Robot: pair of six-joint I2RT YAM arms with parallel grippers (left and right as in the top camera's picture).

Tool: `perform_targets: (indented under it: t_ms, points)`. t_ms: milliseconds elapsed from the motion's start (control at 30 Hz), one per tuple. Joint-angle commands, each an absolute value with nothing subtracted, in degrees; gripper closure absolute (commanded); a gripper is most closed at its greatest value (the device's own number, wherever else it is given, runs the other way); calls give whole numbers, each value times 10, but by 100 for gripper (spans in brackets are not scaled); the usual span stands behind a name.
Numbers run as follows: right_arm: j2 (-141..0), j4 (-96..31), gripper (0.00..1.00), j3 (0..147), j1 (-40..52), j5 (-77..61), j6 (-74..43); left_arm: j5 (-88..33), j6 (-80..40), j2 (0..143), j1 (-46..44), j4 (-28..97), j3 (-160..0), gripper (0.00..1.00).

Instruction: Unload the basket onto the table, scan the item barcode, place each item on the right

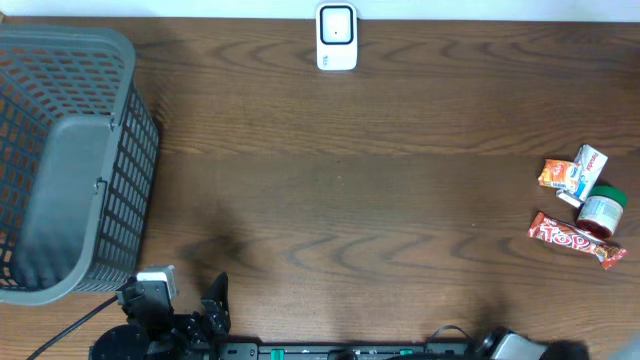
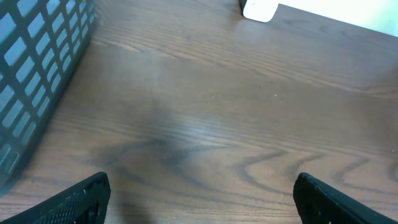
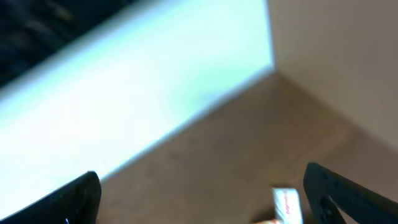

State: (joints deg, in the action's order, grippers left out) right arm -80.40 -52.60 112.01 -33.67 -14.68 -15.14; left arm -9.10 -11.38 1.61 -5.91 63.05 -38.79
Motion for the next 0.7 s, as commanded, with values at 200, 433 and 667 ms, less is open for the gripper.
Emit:
perform_targets:
  t_ms: [200, 433, 667]
  points:
    - [-453, -548, 1, 1127, -333, -207, -145, -97, -113, 15, -62, 631, -388, 5]
    - [-339, -733, 1, 1127, -290, -204, -141, -97, -113, 15, -62, 631, -388, 6]
    - [-336, -877, 1, 1116, -276, -145, -123, -97, -113, 15, -62, 631, -388, 6]
